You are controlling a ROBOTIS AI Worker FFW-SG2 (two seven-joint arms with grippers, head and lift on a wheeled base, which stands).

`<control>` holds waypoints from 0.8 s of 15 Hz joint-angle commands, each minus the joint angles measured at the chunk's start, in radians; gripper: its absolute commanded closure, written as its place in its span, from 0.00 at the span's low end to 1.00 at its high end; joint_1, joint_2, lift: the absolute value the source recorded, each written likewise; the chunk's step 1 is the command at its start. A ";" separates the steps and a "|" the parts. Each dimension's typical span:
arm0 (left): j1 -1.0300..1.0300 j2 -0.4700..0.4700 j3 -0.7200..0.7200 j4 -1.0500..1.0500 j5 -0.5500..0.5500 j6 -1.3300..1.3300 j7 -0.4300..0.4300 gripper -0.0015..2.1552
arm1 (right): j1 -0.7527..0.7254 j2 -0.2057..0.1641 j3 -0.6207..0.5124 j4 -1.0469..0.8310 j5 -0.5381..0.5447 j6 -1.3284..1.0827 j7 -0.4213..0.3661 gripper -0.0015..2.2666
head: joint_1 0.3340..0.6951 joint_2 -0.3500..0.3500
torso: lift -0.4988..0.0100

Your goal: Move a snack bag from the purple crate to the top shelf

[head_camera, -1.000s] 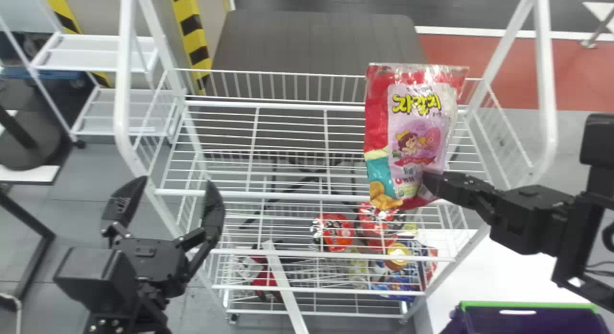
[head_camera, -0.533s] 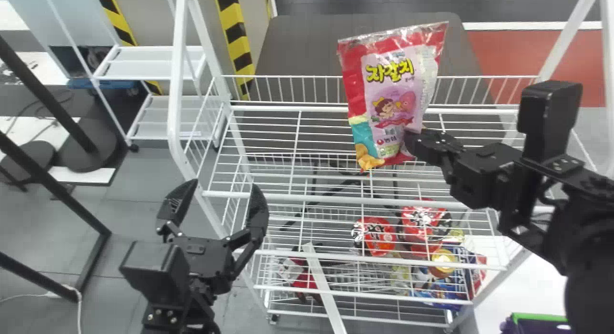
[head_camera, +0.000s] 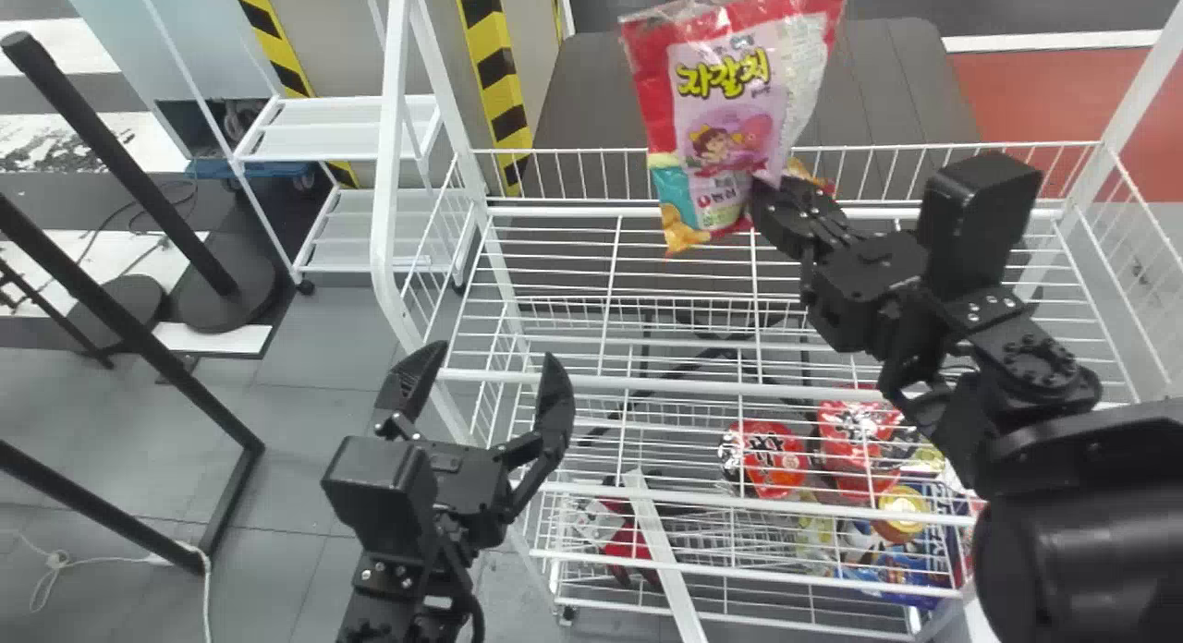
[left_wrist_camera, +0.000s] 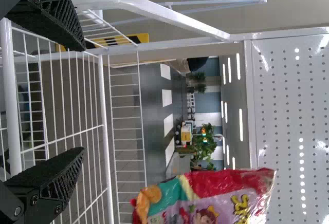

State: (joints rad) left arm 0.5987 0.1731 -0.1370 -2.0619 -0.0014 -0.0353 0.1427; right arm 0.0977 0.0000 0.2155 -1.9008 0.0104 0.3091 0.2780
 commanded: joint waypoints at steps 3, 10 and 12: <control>-0.027 0.000 -0.010 0.032 0.007 0.001 -0.006 0.06 | -0.047 0.001 0.042 0.128 -0.058 -0.095 -0.034 0.69 | 1.00 0.76 | 0.98; -0.028 0.002 -0.015 0.039 0.018 -0.002 -0.011 0.06 | -0.105 0.001 0.082 0.358 -0.148 -0.304 -0.039 0.70 | 1.00 0.79 | 0.98; -0.019 0.003 -0.013 0.034 0.018 -0.005 -0.011 0.06 | -0.124 0.001 0.094 0.417 -0.168 -0.371 -0.053 0.70 | 1.00 0.80 | 0.98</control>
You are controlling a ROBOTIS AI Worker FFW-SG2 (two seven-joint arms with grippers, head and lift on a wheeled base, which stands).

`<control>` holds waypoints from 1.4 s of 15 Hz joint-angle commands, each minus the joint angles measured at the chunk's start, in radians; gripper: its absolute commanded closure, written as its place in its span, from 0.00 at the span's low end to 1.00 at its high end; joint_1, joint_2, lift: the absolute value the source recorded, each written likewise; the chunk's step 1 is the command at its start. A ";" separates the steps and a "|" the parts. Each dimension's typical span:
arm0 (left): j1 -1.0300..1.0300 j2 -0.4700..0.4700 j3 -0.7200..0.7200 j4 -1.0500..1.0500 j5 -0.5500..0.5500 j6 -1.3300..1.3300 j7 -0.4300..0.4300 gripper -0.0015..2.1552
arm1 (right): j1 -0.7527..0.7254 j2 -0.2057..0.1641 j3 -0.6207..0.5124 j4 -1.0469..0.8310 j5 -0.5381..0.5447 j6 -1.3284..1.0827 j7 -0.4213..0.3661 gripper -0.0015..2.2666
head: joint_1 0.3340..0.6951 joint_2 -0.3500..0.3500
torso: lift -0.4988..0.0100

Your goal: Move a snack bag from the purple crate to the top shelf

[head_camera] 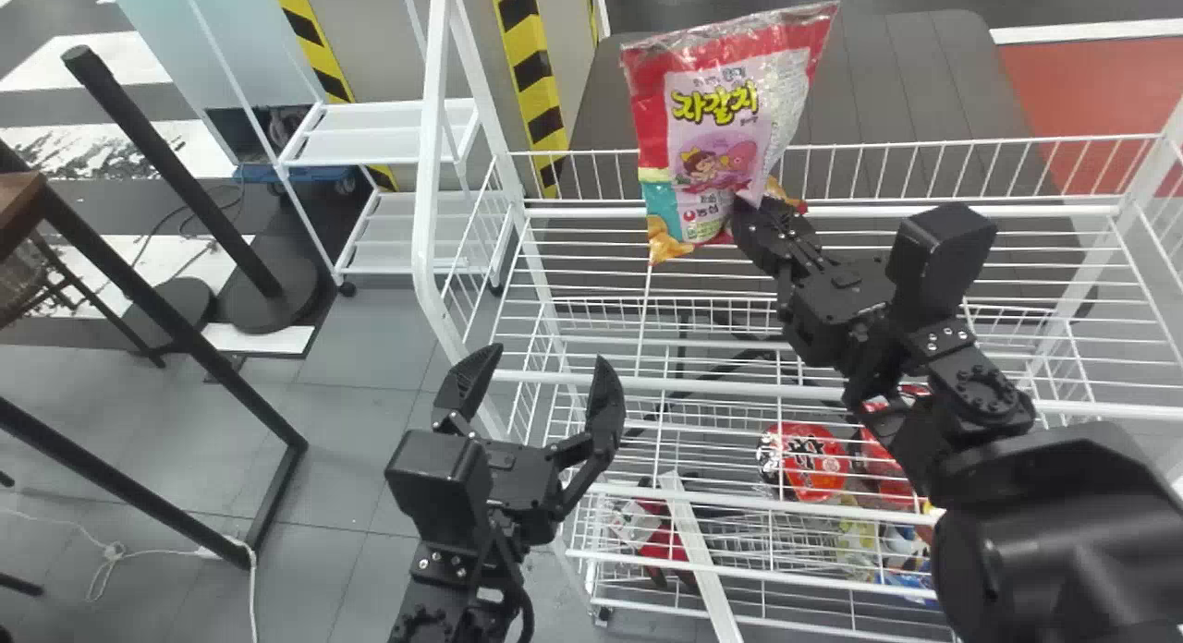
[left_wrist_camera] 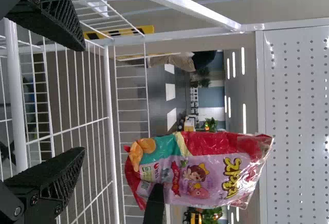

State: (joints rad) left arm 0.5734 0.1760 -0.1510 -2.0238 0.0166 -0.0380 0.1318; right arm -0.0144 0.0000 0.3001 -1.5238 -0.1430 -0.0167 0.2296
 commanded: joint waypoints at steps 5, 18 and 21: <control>0.046 0.004 0.004 -0.026 0.002 -0.033 -0.001 0.06 | -0.072 0.001 0.050 0.192 -0.049 -0.165 -0.038 0.70 | 1.00 0.79 | 0.98; 0.128 0.005 0.011 -0.023 0.008 -0.147 0.016 0.06 | -0.234 0.001 0.094 0.456 -0.178 -0.236 0.027 0.70 | 1.00 0.81 | 0.98; 0.143 0.007 0.025 -0.023 0.016 -0.174 0.017 0.06 | -0.274 0.001 0.102 0.521 -0.202 -0.229 0.051 0.70 | 1.00 0.83 | 0.98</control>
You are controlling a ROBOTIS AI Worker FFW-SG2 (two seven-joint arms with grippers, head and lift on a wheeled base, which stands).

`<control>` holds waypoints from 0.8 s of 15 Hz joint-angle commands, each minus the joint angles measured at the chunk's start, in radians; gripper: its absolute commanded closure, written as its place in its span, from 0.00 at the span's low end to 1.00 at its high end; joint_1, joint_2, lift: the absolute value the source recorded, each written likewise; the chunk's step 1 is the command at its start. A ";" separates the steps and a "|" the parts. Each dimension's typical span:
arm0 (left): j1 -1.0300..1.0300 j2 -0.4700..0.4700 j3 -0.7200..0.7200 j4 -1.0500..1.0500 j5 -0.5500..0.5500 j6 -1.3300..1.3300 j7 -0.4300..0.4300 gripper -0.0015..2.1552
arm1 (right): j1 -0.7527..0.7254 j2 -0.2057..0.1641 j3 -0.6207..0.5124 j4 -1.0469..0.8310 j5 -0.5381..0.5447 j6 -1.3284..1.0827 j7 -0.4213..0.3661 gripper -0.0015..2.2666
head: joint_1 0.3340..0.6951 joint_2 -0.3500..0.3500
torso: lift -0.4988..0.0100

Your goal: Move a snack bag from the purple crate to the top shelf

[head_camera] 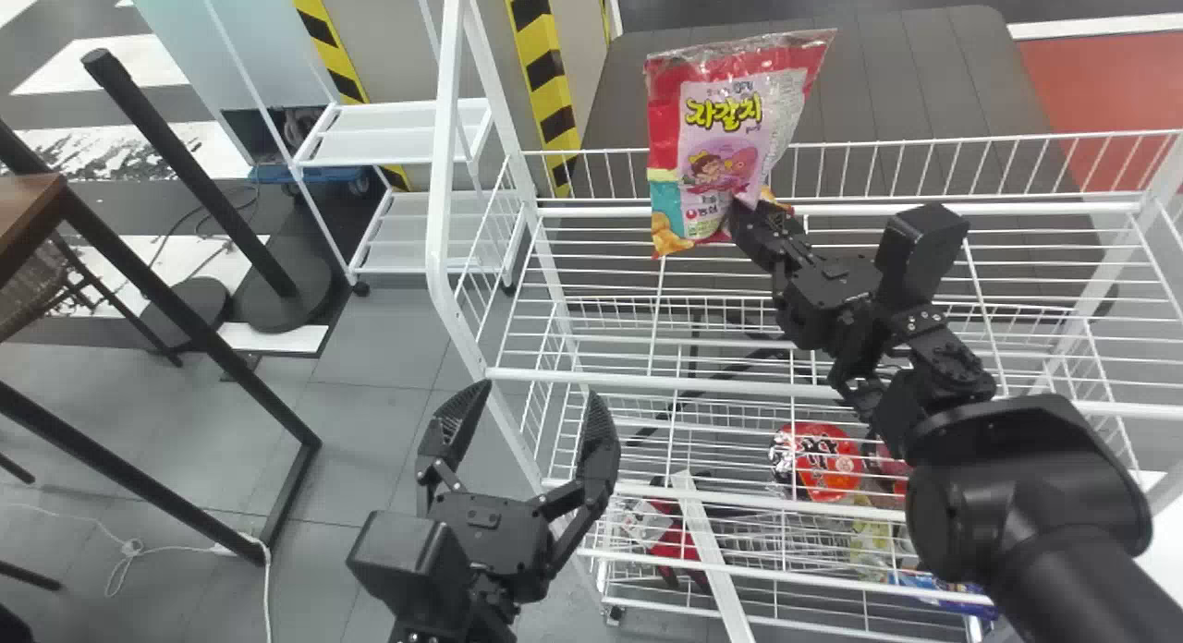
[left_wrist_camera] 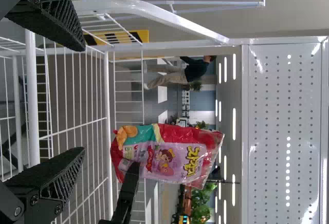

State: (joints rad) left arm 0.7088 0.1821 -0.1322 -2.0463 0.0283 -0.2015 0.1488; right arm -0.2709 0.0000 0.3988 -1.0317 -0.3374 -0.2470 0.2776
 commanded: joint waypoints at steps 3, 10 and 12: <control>0.012 0.000 0.009 0.009 0.009 -0.035 0.000 0.06 | -0.045 0.001 0.003 0.067 -0.012 0.007 0.002 0.70 | 1.00 0.83 | 0.98; 0.012 0.000 0.009 0.015 0.010 -0.051 0.000 0.06 | -0.076 0.001 0.003 0.121 -0.015 0.032 0.002 0.69 | 1.00 0.82 | 0.98; 0.012 -0.001 0.009 0.021 0.012 -0.063 0.000 0.06 | -0.093 0.001 0.003 0.148 -0.020 0.035 0.000 0.67 | 1.00 0.82 | 0.98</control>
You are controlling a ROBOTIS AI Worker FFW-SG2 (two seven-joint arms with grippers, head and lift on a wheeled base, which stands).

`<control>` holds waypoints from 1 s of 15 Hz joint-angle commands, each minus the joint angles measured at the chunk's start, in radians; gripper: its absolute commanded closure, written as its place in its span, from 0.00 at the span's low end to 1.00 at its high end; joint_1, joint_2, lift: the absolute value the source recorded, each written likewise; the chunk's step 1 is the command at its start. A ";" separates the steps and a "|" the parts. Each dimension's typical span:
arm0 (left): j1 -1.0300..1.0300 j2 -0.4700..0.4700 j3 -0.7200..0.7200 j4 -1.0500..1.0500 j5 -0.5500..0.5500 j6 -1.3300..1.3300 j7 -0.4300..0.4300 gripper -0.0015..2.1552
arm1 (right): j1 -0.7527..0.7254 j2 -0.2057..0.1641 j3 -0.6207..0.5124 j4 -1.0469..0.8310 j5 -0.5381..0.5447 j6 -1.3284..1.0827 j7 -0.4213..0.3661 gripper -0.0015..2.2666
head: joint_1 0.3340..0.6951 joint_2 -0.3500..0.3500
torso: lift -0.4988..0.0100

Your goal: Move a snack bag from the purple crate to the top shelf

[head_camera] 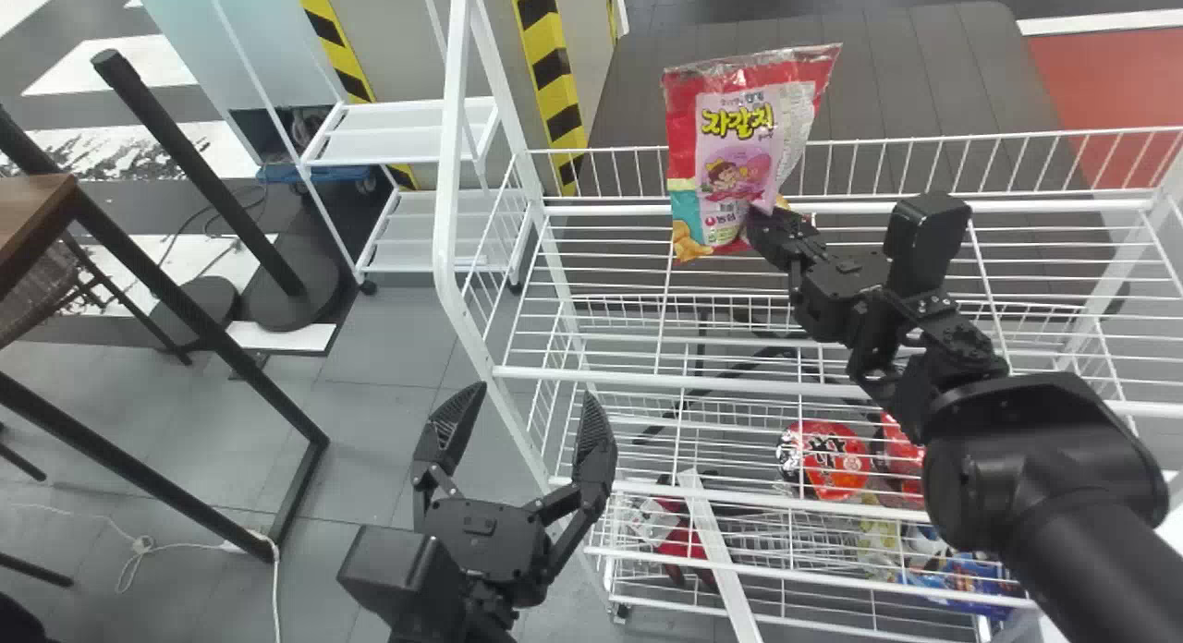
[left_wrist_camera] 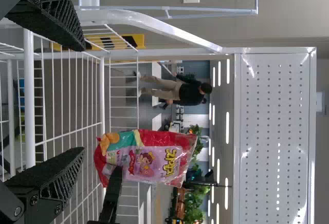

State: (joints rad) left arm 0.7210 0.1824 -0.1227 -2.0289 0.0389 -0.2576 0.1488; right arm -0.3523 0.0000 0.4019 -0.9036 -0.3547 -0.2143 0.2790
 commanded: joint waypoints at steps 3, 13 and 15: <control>0.000 -0.001 -0.002 0.012 0.001 -0.022 0.000 0.06 | -0.028 0.001 0.000 0.057 -0.004 0.002 -0.030 0.67 | 1.00 0.81 | 0.98; 0.005 0.000 0.000 0.013 0.003 -0.031 0.002 0.06 | -0.017 0.001 0.003 0.069 0.011 -0.013 -0.055 0.57 | 1.00 0.79 | 0.98; 0.008 0.000 0.000 0.010 0.001 -0.031 0.003 0.06 | -0.013 0.001 0.003 0.069 0.011 -0.013 -0.055 0.57 | 1.00 0.79 | 0.98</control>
State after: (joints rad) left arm 0.7274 0.1824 -0.1227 -2.0163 0.0413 -0.2890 0.1518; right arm -0.3680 0.0000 0.4050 -0.8335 -0.3441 -0.2277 0.2238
